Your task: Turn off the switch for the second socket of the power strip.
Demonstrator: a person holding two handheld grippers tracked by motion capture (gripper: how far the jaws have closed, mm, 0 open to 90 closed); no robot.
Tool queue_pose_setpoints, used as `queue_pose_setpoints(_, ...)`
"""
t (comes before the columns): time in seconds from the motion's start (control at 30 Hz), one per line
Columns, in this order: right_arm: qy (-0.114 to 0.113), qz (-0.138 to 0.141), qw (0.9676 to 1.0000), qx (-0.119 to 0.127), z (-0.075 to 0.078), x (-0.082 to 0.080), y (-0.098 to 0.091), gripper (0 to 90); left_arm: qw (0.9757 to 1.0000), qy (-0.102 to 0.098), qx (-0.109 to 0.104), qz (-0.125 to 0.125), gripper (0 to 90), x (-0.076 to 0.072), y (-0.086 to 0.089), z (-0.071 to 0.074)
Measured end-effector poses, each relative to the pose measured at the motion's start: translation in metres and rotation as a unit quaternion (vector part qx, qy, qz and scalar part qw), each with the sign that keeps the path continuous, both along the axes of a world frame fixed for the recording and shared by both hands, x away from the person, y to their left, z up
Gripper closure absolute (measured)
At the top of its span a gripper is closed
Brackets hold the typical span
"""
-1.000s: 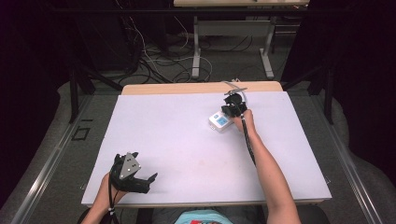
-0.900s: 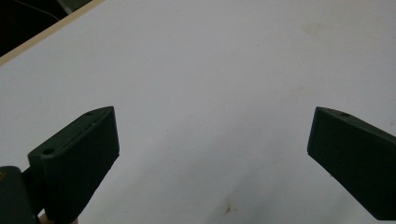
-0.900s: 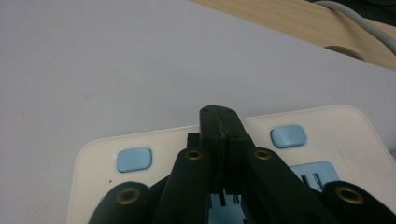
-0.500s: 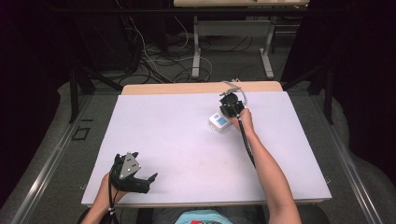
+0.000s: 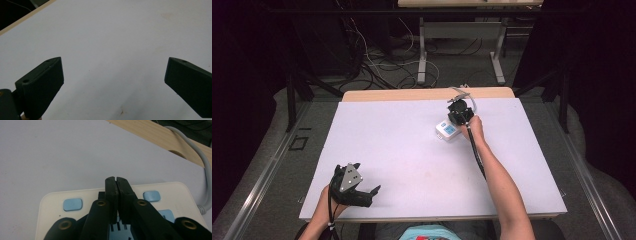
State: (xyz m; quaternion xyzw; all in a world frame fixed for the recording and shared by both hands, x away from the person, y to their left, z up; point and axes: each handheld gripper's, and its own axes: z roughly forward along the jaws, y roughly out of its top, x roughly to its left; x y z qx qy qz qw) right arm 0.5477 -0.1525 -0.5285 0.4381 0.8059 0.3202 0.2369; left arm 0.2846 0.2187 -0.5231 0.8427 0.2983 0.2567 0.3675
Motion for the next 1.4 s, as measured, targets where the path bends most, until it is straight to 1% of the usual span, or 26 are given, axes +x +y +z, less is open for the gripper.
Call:
queue_pose_setpoints(0.1, 0.000, -0.002, 1.0000, 0.004, 0.001, 0.000, -0.004, 87.3, 1.0000, -0.002, 0.003, 0.000, 1.9, 0.000, 0.000, 0.000)
queue_pose_setpoints(0.13, 0.001, -0.006, 0.9999, 0.009, 0.002, 0.000, -0.005, 86.7, 1.0000, 0.000, 0.000, 0.000, 1.9, 0.000, 0.000, 0.000)
queue_pose_setpoints(0.2, -0.004, -0.004, 0.9998, 0.020, 0.005, 0.000, -0.008, 85.2, 1.0000, 0.000, 0.001, 0.000, 1.9, 0.000, 0.000, 0.000)
queue_pose_setpoints(0.23, -0.001, -0.005, 0.9997, 0.023, 0.007, -0.001, -0.009, 84.1, 1.0000, 0.000, 0.000, -0.001, 1.9, 0.000, 0.000, 0.000)
queue_pose_setpoints(0.27, -0.003, -0.001, 0.9997, 0.025, 0.009, -0.002, -0.010, 82.2, 1.0000, 0.000, 0.001, 0.000, 1.9, 0.000, 0.000, 0.000)
queue_pose_setpoints(0.3, -0.007, -0.002, 0.9997, 0.023, 0.011, -0.002, -0.011, 81.0, 1.0000, 0.000, 0.000, 0.000, 1.9, 0.000, 0.000, 0.000)
queue_pose_setpoints(0.33, -0.008, 0.002, 0.9995, 0.029, 0.013, -0.004, -0.011, 79.9, 1.0000, 0.000, -0.001, -0.001, 1.9, 0.000, 0.000, 0.000)
queue_pose_setpoints(0.43, -0.016, 0.005, 0.9994, 0.031, 0.018, -0.006, -0.012, 78.6, 1.0000, 0.001, 0.000, -0.002, 1.9, 0.000, 0.000, 0.000)
queue_pose_setpoints(0.47, -0.014, 0.004, 0.9993, 0.035, 0.019, -0.007, -0.011, 78.0, 1.0000, 0.001, 0.000, -0.002, 1.9, 0.000, 0.000, 0.000)
queue_pose_setpoints(0.53, -0.014, 0.009, 0.9994, 0.031, 0.020, -0.007, -0.012, 74.1, 1.0000, 0.001, 0.000, -0.002, 1.9, 0.000, 0.000, 0.000)
queue_pose_setpoints(0.6, -0.010, 0.013, 0.9993, 0.033, 0.020, -0.007, -0.013, 66.3, 1.0000, -0.001, 0.003, -0.002, 1.9, 0.000, 0.000, 0.000)
queue_pose_setpoints(0.63, -0.008, 0.011, 0.9992, 0.036, 0.021, -0.007, -0.013, 60.3, 1.0000, -0.002, 0.004, -0.002, 1.9, 0.000, 0.001, 0.001)
queue_pose_setpoints(0.7, -0.002, 0.019, 0.9988, 0.045, 0.021, -0.008, -0.013, 47.0, 1.0000, 0.002, -0.001, -0.002, 1.9, 0.000, 0.000, 0.000)
queue_pose_setpoints(0.83, 0.001, 0.033, 0.9979, 0.056, 0.024, -0.009, -0.015, 21.0, 1.0000, 0.002, 0.002, -0.004, 1.9, 0.000, 0.000, 0.000)
queue_pose_setpoints(0.87, 0.006, 0.041, 0.9971, 0.064, 0.024, -0.009, -0.015, 13.8, 1.0000, 0.003, 0.003, -0.005, 1.9, 0.000, 0.000, 0.000)
queue_pose_setpoints(0.9, 0.009, 0.044, 0.9969, 0.065, 0.024, -0.010, -0.015, 11.2, 1.0000, 0.003, 0.003, -0.005, 1.9, 0.000, 0.000, 0.000)
queue_pose_setpoints(0.97, 0.011, 0.050, 0.9961, 0.071, 0.025, -0.010, -0.015, 2.1, 1.0000, 0.005, 0.003, -0.004, 1.9, -0.001, 0.000, 0.000)
queue_pose_setpoints(1.0, 0.013, 0.053, 0.9956, 0.076, 0.025, -0.010, -0.015, 0.0, 1.0000, 0.003, 0.003, -0.004, 1.9, 0.000, 0.000, 0.000)
queue_pose_setpoints(1.07, 0.014, 0.051, 0.9954, 0.080, 0.026, -0.011, -0.015, 0.0, 1.0000, 0.002, 0.003, -0.004, 1.9, 0.000, 0.000, 0.000)
queue_pose_setpoints(1.1, 0.010, 0.056, 0.9950, 0.082, 0.026, -0.011, -0.016, 0.0, 1.0000, 0.003, 0.003, -0.004, 1.9, 0.000, 0.000, 0.000)
queue_pose_setpoints(1.17, 0.013, 0.054, 0.9947, 0.087, 0.028, -0.012, -0.017, 0.0, 1.0000, 0.002, 0.003, -0.003, 1.9, 0.000, 0.000, 0.000)
queue_pose_setpoints(1.2, 0.010, 0.057, 0.9945, 0.087, 0.029, -0.012, -0.018, 0.0, 1.0000, 0.003, 0.003, -0.004, 1.9, 0.000, 0.000, 0.000)
queue_pose_setpoints(1.23, 0.013, 0.055, 0.9942, 0.091, 0.029, -0.013, -0.018, 0.0, 1.0000, 0.002, 0.002, -0.004, 1.9, 0.000, 0.000, 0.000)
queue_pose_setpoints(1.27, 0.011, 0.058, 0.9936, 0.096, 0.029, -0.013, -0.019, 0.0, 1.0000, 0.002, 0.003, -0.004, 1.9, 0.000, 0.000, 0.000)
queue_pose_setpoints(1.37, 0.013, 0.062, 0.9939, 0.091, 0.031, -0.016, -0.020, 0.0, 1.0000, 0.002, 0.003, -0.003, 1.9, 0.000, 0.001, 0.000)
queue_pose_setpoints(1.4, 0.011, 0.061, 0.9939, 0.091, 0.031, -0.016, -0.021, 0.0, 1.0000, 0.003, 0.003, -0.004, 1.9, 0.000, 0.001, 0.000)
